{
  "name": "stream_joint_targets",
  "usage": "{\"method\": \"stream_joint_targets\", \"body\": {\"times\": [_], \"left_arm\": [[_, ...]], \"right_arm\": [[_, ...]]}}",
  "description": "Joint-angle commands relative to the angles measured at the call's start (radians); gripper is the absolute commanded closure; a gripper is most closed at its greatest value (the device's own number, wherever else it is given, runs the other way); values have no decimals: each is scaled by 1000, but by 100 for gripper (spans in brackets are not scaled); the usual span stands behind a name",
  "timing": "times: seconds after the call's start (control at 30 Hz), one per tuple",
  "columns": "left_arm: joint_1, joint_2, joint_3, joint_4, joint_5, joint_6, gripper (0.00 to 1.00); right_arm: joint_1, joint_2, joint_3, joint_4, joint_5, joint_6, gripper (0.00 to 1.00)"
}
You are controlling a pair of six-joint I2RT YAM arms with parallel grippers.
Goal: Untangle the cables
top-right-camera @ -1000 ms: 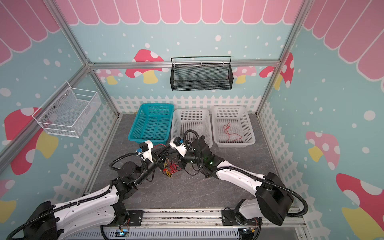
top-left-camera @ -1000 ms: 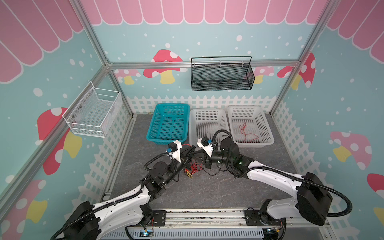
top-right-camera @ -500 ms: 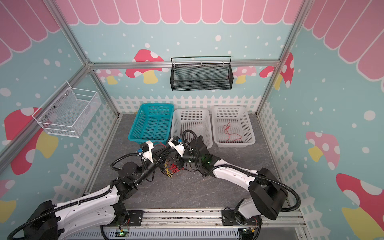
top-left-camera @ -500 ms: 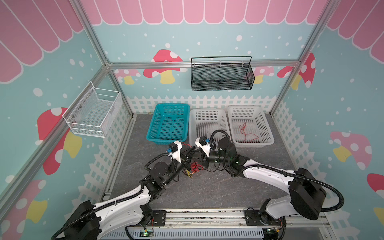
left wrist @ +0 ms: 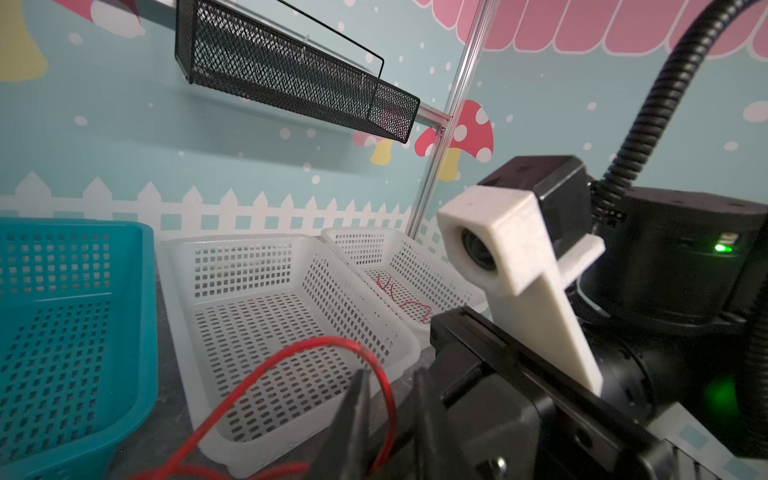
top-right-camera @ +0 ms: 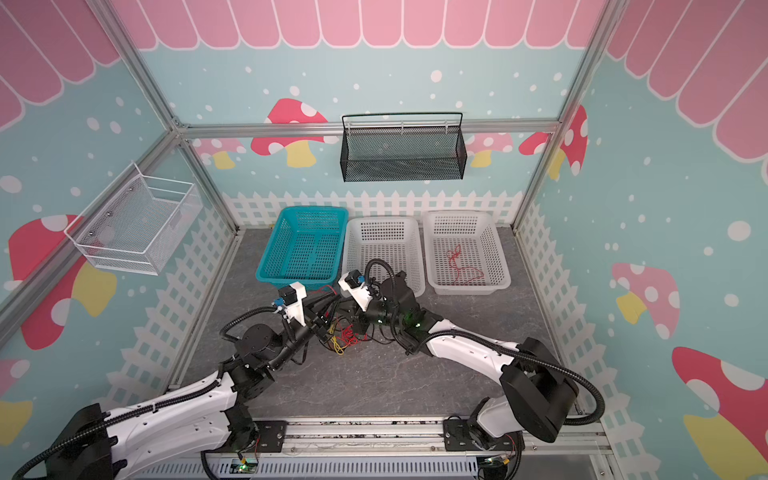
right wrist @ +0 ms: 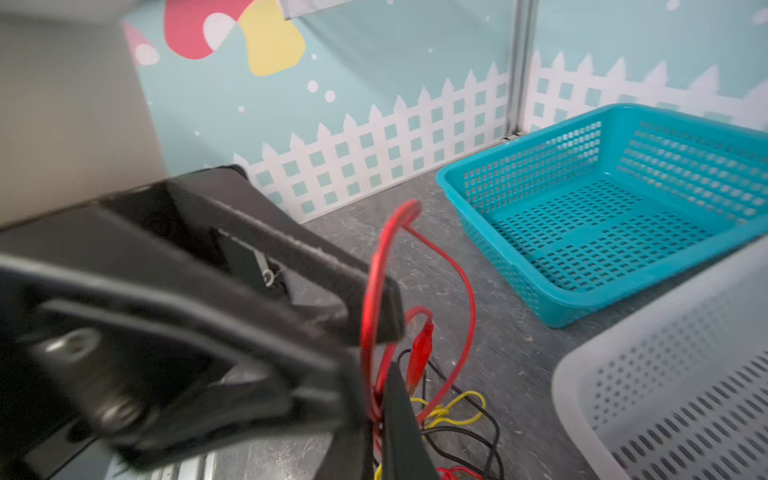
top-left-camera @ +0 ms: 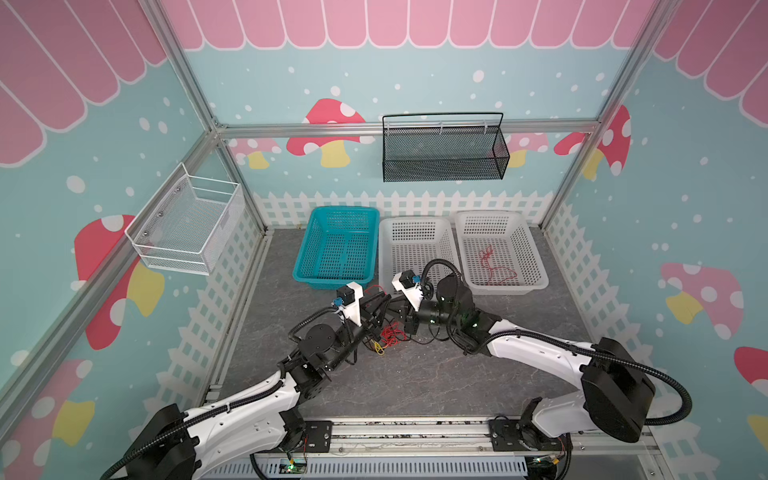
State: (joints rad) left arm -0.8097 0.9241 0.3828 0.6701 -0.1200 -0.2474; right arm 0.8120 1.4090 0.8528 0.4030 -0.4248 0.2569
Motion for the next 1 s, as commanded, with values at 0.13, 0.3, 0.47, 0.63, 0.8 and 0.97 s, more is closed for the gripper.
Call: {"method": "stream_joint_targets", "body": {"times": [0.13, 0.3, 0.47, 0.63, 0.8, 0.97], "left_arm": [[7, -113, -47, -90, -50, 65, 40], [9, -180, -79, -154, -72, 100, 38], [9, -208, -119, -195, -107, 114, 39], [9, -167, -154, -180, -89, 151, 39], [7, -74, -171, -119, -74, 209, 39], [7, -5, -164, -86, -87, 219, 39]], "right_arm": [[-3, -65, 123, -152, 194, -63, 100], [-2, -91, 178, -203, 182, -80, 100], [-1, -112, 256, -268, 110, -110, 100], [0, -124, 320, -319, 53, -135, 100], [-1, -123, 375, -352, 10, -143, 100], [-1, -127, 394, -354, 14, -145, 100]]}}
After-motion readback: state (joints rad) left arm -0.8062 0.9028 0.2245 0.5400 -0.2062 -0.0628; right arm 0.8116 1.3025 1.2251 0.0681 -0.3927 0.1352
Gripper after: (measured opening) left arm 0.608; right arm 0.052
